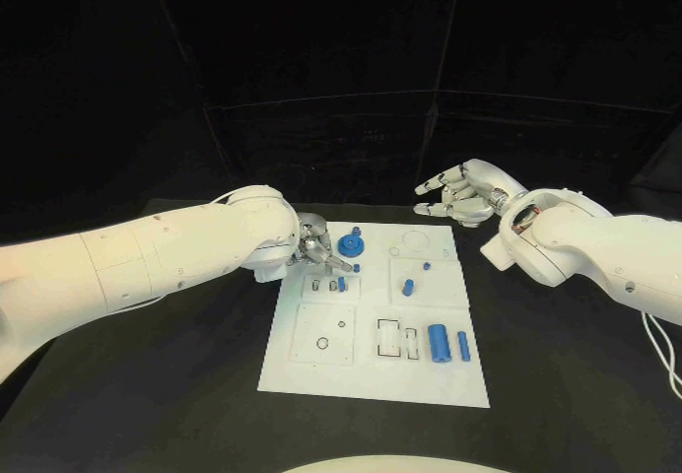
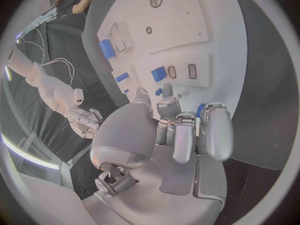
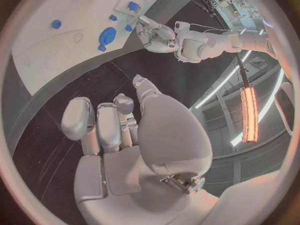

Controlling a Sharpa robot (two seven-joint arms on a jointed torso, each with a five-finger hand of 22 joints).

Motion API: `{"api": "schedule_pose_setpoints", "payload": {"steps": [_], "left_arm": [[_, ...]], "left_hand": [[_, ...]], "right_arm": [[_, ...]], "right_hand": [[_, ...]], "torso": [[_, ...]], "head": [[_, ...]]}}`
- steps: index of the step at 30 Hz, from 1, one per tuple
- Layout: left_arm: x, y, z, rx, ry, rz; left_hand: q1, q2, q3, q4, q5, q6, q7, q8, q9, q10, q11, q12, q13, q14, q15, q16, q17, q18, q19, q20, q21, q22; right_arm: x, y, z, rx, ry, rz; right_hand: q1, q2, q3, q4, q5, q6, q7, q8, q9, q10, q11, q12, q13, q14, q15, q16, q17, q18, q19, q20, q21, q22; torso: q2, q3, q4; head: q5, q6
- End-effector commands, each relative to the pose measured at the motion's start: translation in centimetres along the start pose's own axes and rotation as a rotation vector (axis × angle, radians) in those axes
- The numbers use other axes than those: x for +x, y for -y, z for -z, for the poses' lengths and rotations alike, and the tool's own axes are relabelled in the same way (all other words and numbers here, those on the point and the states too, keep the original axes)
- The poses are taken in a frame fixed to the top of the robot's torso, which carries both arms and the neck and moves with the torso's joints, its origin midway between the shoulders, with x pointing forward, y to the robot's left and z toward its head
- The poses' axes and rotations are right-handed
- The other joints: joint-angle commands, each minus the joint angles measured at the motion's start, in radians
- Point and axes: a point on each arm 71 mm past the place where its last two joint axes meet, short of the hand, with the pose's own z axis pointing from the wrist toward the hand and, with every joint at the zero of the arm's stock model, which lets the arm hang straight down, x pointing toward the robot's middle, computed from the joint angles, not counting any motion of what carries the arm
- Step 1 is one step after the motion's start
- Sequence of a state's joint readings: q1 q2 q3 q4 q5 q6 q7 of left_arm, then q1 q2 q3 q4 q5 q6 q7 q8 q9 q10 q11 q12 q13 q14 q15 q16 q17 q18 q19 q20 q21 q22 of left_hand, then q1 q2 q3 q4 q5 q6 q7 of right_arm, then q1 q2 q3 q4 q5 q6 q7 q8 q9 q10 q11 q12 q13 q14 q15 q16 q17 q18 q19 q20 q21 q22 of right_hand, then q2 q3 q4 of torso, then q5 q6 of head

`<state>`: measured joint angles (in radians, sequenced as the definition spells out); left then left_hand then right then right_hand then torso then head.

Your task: Assemble the parts on the task board

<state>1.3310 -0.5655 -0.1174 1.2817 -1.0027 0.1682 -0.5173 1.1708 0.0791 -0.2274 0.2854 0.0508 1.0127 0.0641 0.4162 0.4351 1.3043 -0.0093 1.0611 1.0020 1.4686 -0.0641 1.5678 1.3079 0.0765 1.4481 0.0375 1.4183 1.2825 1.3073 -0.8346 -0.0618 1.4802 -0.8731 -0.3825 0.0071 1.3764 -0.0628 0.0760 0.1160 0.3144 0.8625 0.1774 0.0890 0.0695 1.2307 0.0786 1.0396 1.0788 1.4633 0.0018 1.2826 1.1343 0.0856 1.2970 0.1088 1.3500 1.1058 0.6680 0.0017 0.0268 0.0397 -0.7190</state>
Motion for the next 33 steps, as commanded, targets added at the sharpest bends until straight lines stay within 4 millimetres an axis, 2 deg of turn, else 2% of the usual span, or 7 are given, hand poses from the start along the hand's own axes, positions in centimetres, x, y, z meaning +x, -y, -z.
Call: {"api": "schedule_pose_setpoints", "payload": {"steps": [1,8,20,26,33], "left_arm": [[0.2,0.1,-0.2,-0.046,-0.029,-0.060],[0.3,0.7,-0.6,-0.054,-0.037,-0.081],[0.4,1.1,-0.9,-0.054,-0.047,-0.093],[0.6,1.5,-1.0,-0.046,-0.065,-0.106],[0.7,1.7,-1.1,-0.043,-0.080,-0.115]], "left_hand": [[0.005,0.014,-0.011,-0.002,-0.002,-0.010,0.000,0.014,0.013,0.009,-0.001,0.017,0.013,0.102,-0.008,0.003,0.263,-0.020,0.012,0.000,0.008,0.010],[0.011,0.023,-0.015,-0.005,-0.002,-0.015,-0.004,0.036,0.037,0.016,-0.004,0.033,0.029,0.102,-0.011,0.003,0.263,-0.024,0.019,-0.002,0.019,0.030],[0.011,0.026,-0.016,-0.005,-0.002,-0.019,-0.005,0.043,0.045,0.016,-0.004,0.035,0.031,0.102,-0.011,0.003,0.263,-0.024,0.018,-0.003,0.019,0.029],[0.032,0.025,-0.013,-0.020,-0.002,-0.030,-0.005,0.056,0.063,0.014,-0.005,0.036,0.032,0.102,-0.012,0.003,0.263,-0.024,0.017,-0.004,0.019,0.030],[0.040,0.028,-0.010,-0.027,-0.002,-0.034,-0.006,0.063,0.071,0.016,-0.005,0.040,0.036,0.102,-0.012,0.003,0.263,-0.024,0.018,-0.004,0.020,0.032]], "right_arm": [[0.0,-0.1,-0.1,0.002,-0.010,-0.006],[0.1,-0.2,-0.2,0.000,-0.011,-0.006],[0.3,-0.3,-0.4,0.002,-0.012,-0.006],[0.4,-0.3,-0.6,0.004,-0.015,-0.006],[0.5,-0.4,-0.7,0.006,-0.019,-0.006]], "right_hand": [[0.006,-0.001,-0.005,-0.002,0.007,-0.003,-0.007,0.003,0.001,-0.007,-0.001,-0.007,-0.003,0.013,-0.004,-0.006,-0.002,0.013,-0.009,-0.002,-0.007,-0.003],[0.005,-0.001,-0.006,-0.001,0.008,-0.003,-0.007,0.003,0.000,-0.008,-0.001,-0.008,-0.004,0.013,-0.004,-0.007,-0.003,0.014,-0.010,-0.002,-0.009,-0.006],[0.004,-0.001,-0.007,-0.001,0.008,-0.004,-0.007,0.003,0.000,-0.009,-0.001,-0.009,-0.005,0.012,-0.004,-0.008,-0.005,0.014,-0.011,-0.002,-0.010,-0.008],[0.002,-0.001,-0.009,0.001,0.008,-0.004,-0.007,0.003,0.000,-0.010,0.000,-0.011,-0.007,0.012,-0.004,-0.010,-0.005,0.014,-0.011,-0.002,-0.011,-0.009],[0.002,-0.001,-0.009,0.001,0.008,-0.004,-0.007,0.003,0.000,-0.011,0.000,-0.011,-0.007,0.012,-0.004,-0.010,-0.006,0.014,-0.011,-0.002,-0.011,-0.009]], "torso": [[0.001,-0.0017,-0.0005],[0.001,-0.0012,0.0000],[0.000,-0.0001,0.0008],[0.001,-0.0015,0.0010],[0.000,-0.0008,0.0000]], "head": [[-0.002,-0.002],[-0.001,-0.007],[-0.002,-0.015],[-0.005,-0.016],[-0.004,-0.019]]}}
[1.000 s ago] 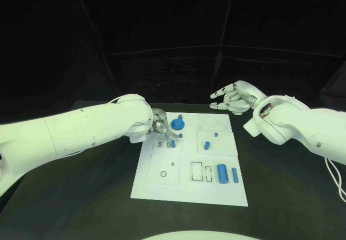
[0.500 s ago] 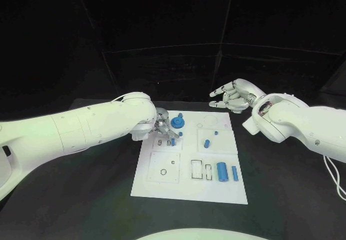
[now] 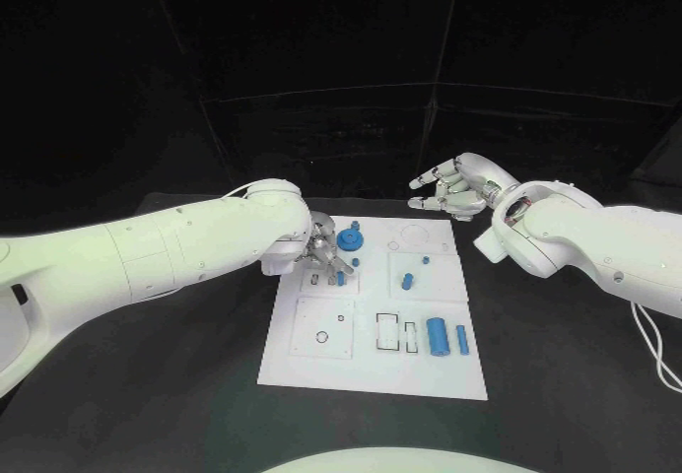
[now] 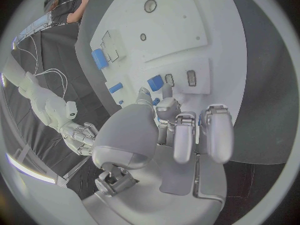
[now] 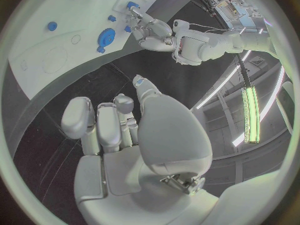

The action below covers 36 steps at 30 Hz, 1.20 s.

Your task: Assemble the parts on the task board

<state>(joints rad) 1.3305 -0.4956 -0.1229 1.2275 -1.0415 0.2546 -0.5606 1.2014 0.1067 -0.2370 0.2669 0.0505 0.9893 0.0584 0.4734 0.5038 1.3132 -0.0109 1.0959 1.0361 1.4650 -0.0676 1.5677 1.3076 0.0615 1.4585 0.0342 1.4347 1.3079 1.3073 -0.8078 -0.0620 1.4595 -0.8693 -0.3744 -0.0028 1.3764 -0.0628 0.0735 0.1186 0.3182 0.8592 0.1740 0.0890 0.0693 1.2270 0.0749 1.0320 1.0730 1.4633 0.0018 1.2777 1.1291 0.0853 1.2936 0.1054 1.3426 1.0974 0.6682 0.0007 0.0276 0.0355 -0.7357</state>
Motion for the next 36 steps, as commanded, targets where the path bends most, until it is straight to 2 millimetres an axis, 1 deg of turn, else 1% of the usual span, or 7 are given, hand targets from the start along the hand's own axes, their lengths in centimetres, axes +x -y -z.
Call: {"api": "schedule_pose_setpoints", "payload": {"steps": [1,9,16,20,27,31,36], "left_arm": [[0.07,0.13,-0.03,0.000,-0.023,-0.025],[0.14,0.53,-0.16,0.003,-0.030,-0.032],[0.18,0.69,-0.23,0.004,-0.034,-0.035],[0.20,0.68,-0.24,0.003,-0.037,-0.037],[0.26,0.75,-0.22,0.006,-0.041,-0.040],[0.29,0.76,-0.21,0.007,-0.042,-0.040],[0.31,0.80,-0.19,0.010,-0.042,-0.040]], "left_hand": [[0.010,0.000,0.000,-0.009,-0.001,-0.011,0.000,0.006,0.003,0.007,-0.004,0.005,0.002,0.106,-0.009,0.003,0.263,-0.009,0.007,-0.001,0.004,0.007],[0.013,0.001,0.001,-0.011,-0.001,-0.012,0.000,0.008,0.006,0.008,-0.004,0.006,0.003,0.106,-0.009,0.003,0.263,-0.009,0.007,-0.001,0.004,0.007],[0.016,0.003,0.003,-0.014,-0.001,-0.014,0.000,0.010,0.010,0.007,-0.004,0.006,0.003,0.106,-0.009,0.003,0.263,-0.009,0.007,-0.001,0.004,0.006],[0.027,0.008,0.009,-0.022,-0.001,-0.019,0.000,0.016,0.018,0.007,-0.004,0.007,0.003,0.106,-0.009,0.003,0.263,-0.009,0.006,-0.001,0.004,0.007],[0.061,0.022,0.037,-0.052,-0.001,-0.030,-0.001,0.026,0.035,0.006,-0.004,0.006,0.003,0.106,-0.009,0.003,0.263,-0.008,0.004,-0.002,0.002,0.005],[0.099,0.034,0.066,-0.082,-0.001,-0.038,-0.003,0.031,0.044,0.005,-0.007,0.005,0.003,0.106,-0.011,0.003,0.263,-0.007,0.003,-0.003,0.001,0.003],[0.130,0.036,0.093,-0.113,-0.001,-0.045,-0.006,0.033,0.052,0.003,-0.009,0.003,0.003,0.106,-0.013,0.003,0.263,-0.007,0.002,-0.005,-0.001,0.002]], "right_arm": [[-0.02,-0.12,-0.07,0.000,-0.007,-0.002],[0.07,-0.18,-0.14,0.001,-0.009,-0.002],[0.15,-0.23,-0.22,0.001,-0.012,-0.002],[0.18,-0.23,-0.27,0.002,-0.013,-0.002],[0.22,-0.22,-0.34,0.003,-0.014,-0.002],[0.23,-0.22,-0.37,0.004,-0.015,-0.002],[0.24,-0.23,-0.39,0.004,-0.014,-0.002]], "right_hand": [[0.002,-0.001,-0.006,-0.002,0.005,-0.001,-0.004,0.003,0.001,-0.007,0.003,-0.003,-0.002,0.012,-0.004,-0.005,-0.001,0.014,-0.008,0.001,-0.003,-0.001],[0.002,-0.001,-0.007,-0.001,0.005,-0.001,-0.004,0.003,0.001,-0.008,0.003,-0.005,-0.003,0.012,-0.004,-0.006,-0.002,0.014,-0.008,0.001,-0.004,-0.002],[0.002,-0.001,-0.007,-0.001,0.005,-0.001,-0.004,0.003,0.001,-0.008,0.003,-0.005,-0.003,0.012,-0.004,-0.006,-0.002,0.014,-0.008,0.001,-0.004,-0.002],[0.002,-0.001,-0.007,-0.001,0.005,-0.001,-0.004,0.003,0.001,-0.008,0.003,-0.005,-0.003,0.012,-0.004,-0.006,-0.002,0.014,-0.008,0.001,-0.004,-0.002],[0.002,-0.001,-0.007,-0.001,0.005,-0.001,-0.004,0.004,0.001,-0.008,0.003,-0.004,-0.003,0.012,-0.004,-0.007,-0.002,0.015,-0.009,0.001,-0.005,-0.003],[0.002,0.000,-0.007,0.000,0.006,-0.001,-0.004,0.004,0.001,-0.008,0.003,-0.004,-0.003,0.012,-0.004,-0.007,-0.002,0.014,-0.008,0.001,-0.005,-0.002],[0.002,0.000,-0.008,0.000,0.007,-0.001,-0.004,0.004,0.001,-0.008,0.003,-0.004,-0.003,0.012,-0.004,-0.007,-0.002,0.015,-0.008,0.001,-0.006,-0.003]], "torso": [[0.000,0.0004,-0.0006],[0.000,0.0008,-0.0001],[0.000,0.0009,0.0002],[0.000,0.0013,0.0003],[0.000,0.0010,-0.0002],[0.000,0.0009,-0.0002],[0.000,0.0010,0.0009]], "head": [[0.000,-0.002],[-0.002,-0.002],[-0.002,-0.005],[-0.002,-0.007],[-0.002,-0.009],[-0.003,-0.010],[-0.004,-0.009]]}}
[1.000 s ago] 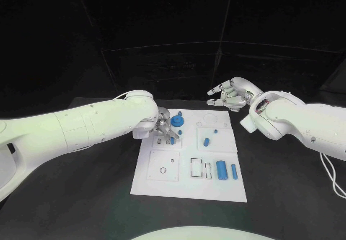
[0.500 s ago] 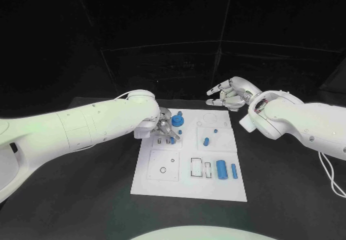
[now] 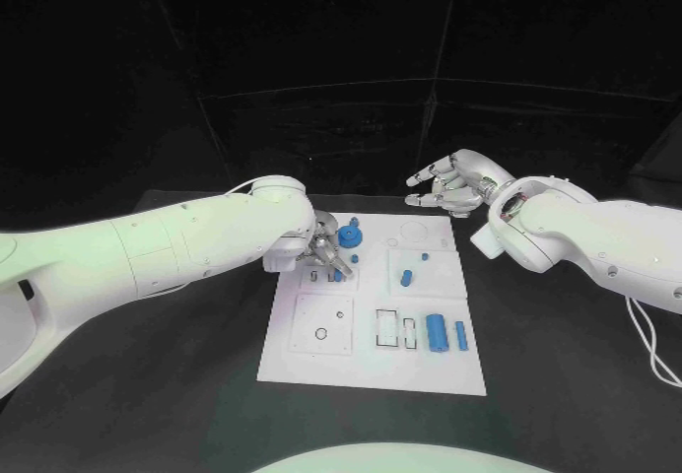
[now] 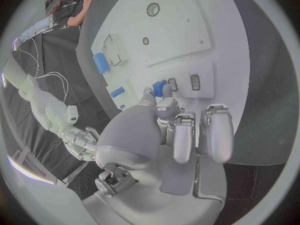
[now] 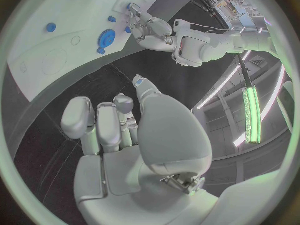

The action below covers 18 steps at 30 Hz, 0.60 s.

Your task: Assemble the parts on the task board

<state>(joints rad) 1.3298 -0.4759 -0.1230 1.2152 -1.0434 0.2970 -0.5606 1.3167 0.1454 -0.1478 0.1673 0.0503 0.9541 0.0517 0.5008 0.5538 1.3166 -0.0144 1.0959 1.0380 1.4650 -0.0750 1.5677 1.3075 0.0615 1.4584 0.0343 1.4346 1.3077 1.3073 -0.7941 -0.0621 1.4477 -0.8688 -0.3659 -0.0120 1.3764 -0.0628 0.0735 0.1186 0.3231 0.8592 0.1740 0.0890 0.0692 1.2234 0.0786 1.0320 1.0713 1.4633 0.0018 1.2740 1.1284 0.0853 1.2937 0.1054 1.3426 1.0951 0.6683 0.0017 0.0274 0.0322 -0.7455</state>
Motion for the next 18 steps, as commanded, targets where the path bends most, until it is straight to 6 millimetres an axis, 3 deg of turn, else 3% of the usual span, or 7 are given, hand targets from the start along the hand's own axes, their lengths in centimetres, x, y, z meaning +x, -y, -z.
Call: {"api": "schedule_pose_setpoints", "payload": {"steps": [1,9,11,15,16,18], "left_arm": [[0.02,0.12,0.05,0.006,-0.005,-0.011],[0.06,0.20,0.08,0.021,-0.001,-0.003],[0.04,0.16,0.11,0.025,0.004,0.003],[-0.05,-0.02,0.20,0.033,0.021,0.020],[-0.09,-0.13,0.25,0.036,0.029,0.032],[-0.17,-0.31,0.34,0.041,0.043,0.050]], "left_hand": [[0.021,-0.005,0.009,-0.020,-0.001,-0.011,0.001,0.005,0.003,0.000,-0.006,0.003,0.001,0.106,-0.006,0.003,0.263,-0.007,0.002,-0.005,-0.001,0.002],[0.085,0.016,0.109,-0.082,0.016,-0.029,-0.003,-0.009,0.004,-0.008,-0.011,-0.007,-0.002,0.106,-0.011,0.003,0.263,-0.006,0.001,-0.010,-0.002,0.002],[0.106,0.015,0.174,-0.112,0.035,-0.038,0.003,-0.019,0.003,-0.014,-0.008,-0.016,-0.007,0.106,-0.011,0.003,0.263,-0.006,0.001,-0.012,-0.003,0.003],[0.087,-0.019,0.297,-0.144,0.061,-0.043,0.005,-0.022,0.008,-0.013,-0.002,-0.025,-0.013,0.106,-0.008,0.003,0.263,-0.007,0.001,-0.005,-0.004,0.004],[0.028,-0.059,0.416,-0.151,0.057,-0.041,0.005,-0.018,0.018,-0.009,0.010,-0.028,-0.017,0.106,-0.004,0.003,0.263,-0.006,0.000,-0.003,-0.005,0.004],[-0.002,-0.089,0.502,-0.166,0.058,-0.043,0.006,-0.013,0.026,-0.007,0.002,-0.030,-0.019,0.106,-0.004,0.003,0.263,-0.006,0.000,0.000,-0.006,0.004]], "right_arm": [[-0.02,-0.18,-0.06,-0.004,-0.004,-0.002],[0.03,-0.22,-0.11,-0.005,-0.005,-0.002],[0.03,-0.21,-0.12,-0.005,-0.005,-0.002],[0.02,-0.19,-0.12,-0.004,-0.005,-0.002],[0.01,-0.18,-0.13,-0.004,-0.005,-0.002],[-0.01,-0.15,-0.14,-0.003,-0.004,-0.001]], "right_hand": [[0.002,0.000,-0.008,0.000,0.003,-0.001,-0.004,0.004,0.001,-0.004,-0.001,-0.004,-0.002,0.012,-0.004,-0.004,-0.001,0.015,-0.008,0.001,-0.006,-0.001],[0.002,0.000,-0.008,0.000,0.003,-0.001,-0.004,0.004,0.001,-0.004,-0.001,-0.004,-0.002,0.012,-0.004,-0.004,-0.001,0.015,-0.008,0.001,-0.006,-0.001],[0.002,0.000,-0.008,0.000,0.003,-0.001,-0.004,0.004,0.001,-0.004,-0.001,-0.004,-0.002,0.012,-0.004,-0.004,-0.001,0.015,-0.008,0.001,-0.006,-0.001],[0.002,0.001,-0.008,0.000,0.004,-0.001,-0.004,0.004,0.001,-0.005,-0.001,-0.005,-0.003,0.012,-0.004,-0.005,-0.003,0.015,-0.009,0.001,-0.007,-0.003],[0.002,0.001,-0.008,0.000,0.004,-0.001,-0.004,0.004,0.001,-0.005,-0.001,-0.005,-0.003,0.012,-0.004,-0.005,-0.003,0.015,-0.009,0.001,-0.007,-0.003],[0.002,0.001,-0.008,0.000,0.004,-0.001,-0.004,0.004,0.001,-0.005,-0.001,-0.005,-0.003,0.012,-0.004,-0.005,-0.003,0.015,-0.009,0.001,-0.007,-0.003]], "torso": [[0.000,0.0005,0.0014],[0.000,-0.0001,0.0006],[0.000,0.0003,0.0004],[0.000,0.0004,0.0006],[0.000,0.0003,0.0007],[0.000,0.0001,0.0005]], "head": [[0.001,0.002],[0.002,0.001],[0.002,0.001],[0.002,0.002],[0.002,0.002],[0.003,0.001]]}}
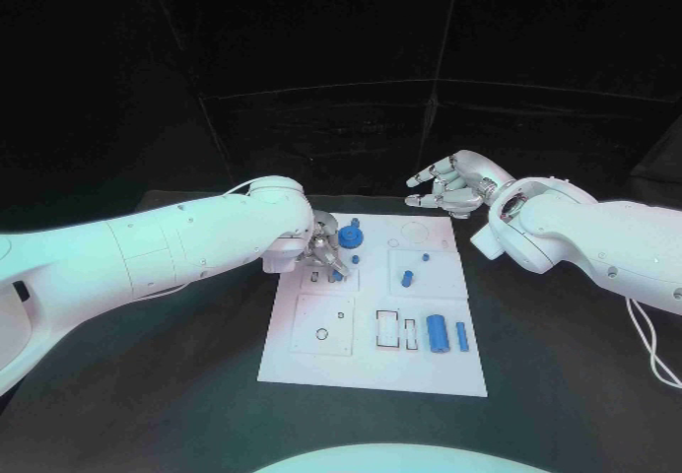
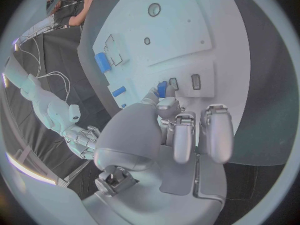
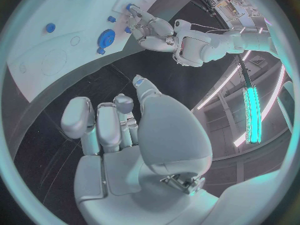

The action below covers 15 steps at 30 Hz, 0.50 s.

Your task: Assemble the parts on the task board

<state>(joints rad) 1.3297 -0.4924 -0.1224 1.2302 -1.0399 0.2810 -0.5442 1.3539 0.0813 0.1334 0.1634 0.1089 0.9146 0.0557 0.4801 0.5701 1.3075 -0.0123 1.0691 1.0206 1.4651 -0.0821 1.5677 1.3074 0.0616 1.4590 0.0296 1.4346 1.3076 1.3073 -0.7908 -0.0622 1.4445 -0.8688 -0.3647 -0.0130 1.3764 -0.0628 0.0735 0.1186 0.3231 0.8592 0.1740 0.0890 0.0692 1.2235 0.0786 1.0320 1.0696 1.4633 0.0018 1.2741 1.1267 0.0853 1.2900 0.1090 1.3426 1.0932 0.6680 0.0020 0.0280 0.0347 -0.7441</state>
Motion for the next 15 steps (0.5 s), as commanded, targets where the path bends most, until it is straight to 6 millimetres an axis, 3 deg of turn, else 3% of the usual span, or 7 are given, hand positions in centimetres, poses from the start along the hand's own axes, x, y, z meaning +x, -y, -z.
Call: {"api": "schedule_pose_setpoints", "payload": {"steps": [1,5,15], "left_arm": [[-0.2,-0.1,0.1,0.026,0.038,0.042],[-0.4,-0.5,0.4,0.037,0.075,0.074],[0.1,-1.5,1.1,0.052,0.128,0.121]], "left_hand": [[-0.053,-0.032,0.252,-0.164,0.000,-0.003,0.001,0.011,0.014,0.003,0.000,-0.003,-0.002,0.106,0.005,0.003,0.263,-0.006,-0.001,0.004,-0.006,0.004],[-0.147,-0.094,0.433,-0.183,-0.006,-0.009,0.004,0.036,0.046,0.009,0.001,-0.003,-0.005,0.106,0.005,0.003,0.263,-0.006,-0.001,0.006,-0.009,0.004],[-0.178,-0.116,0.502,-0.201,-0.008,-0.014,0.005,0.052,0.065,0.011,-0.004,-0.006,-0.010,0.106,0.006,0.003,0.263,-0.005,-0.001,0.005,-0.011,0.004]], "right_arm": [[-0.1,-0.1,-0.1,-0.004,-0.003,-0.001],[-0.1,0.0,-0.1,-0.001,-0.002,0.000],[-0.2,0.2,-0.2,0.003,-0.005,0.001]], "right_hand": [[0.002,0.001,-0.008,0.000,0.004,-0.001,-0.004,0.004,0.001,-0.005,-0.001,-0.005,-0.001,0.012,-0.004,-0.005,-0.001,0.015,-0.006,-0.002,-0.007,-0.001],[0.002,0.001,-0.008,0.000,0.004,-0.001,-0.004,0.004,0.001,-0.005,-0.001,-0.005,-0.001,0.012,-0.004,-0.005,-0.001,0.015,-0.006,-0.002,-0.007,-0.001],[-0.009,0.002,-0.016,0.010,0.007,-0.003,-0.003,0.006,0.001,-0.007,0.000,-0.005,-0.004,0.013,-0.003,-0.008,-0.002,0.015,-0.006,-0.002,-0.010,-0.005]], "torso": [[0.001,-0.0001,0.0001],[0.000,-0.0005,0.0017],[0.000,-0.0006,0.0026]], "head": [[0.000,-0.001],[0.000,-0.001],[0.006,-0.002]]}}
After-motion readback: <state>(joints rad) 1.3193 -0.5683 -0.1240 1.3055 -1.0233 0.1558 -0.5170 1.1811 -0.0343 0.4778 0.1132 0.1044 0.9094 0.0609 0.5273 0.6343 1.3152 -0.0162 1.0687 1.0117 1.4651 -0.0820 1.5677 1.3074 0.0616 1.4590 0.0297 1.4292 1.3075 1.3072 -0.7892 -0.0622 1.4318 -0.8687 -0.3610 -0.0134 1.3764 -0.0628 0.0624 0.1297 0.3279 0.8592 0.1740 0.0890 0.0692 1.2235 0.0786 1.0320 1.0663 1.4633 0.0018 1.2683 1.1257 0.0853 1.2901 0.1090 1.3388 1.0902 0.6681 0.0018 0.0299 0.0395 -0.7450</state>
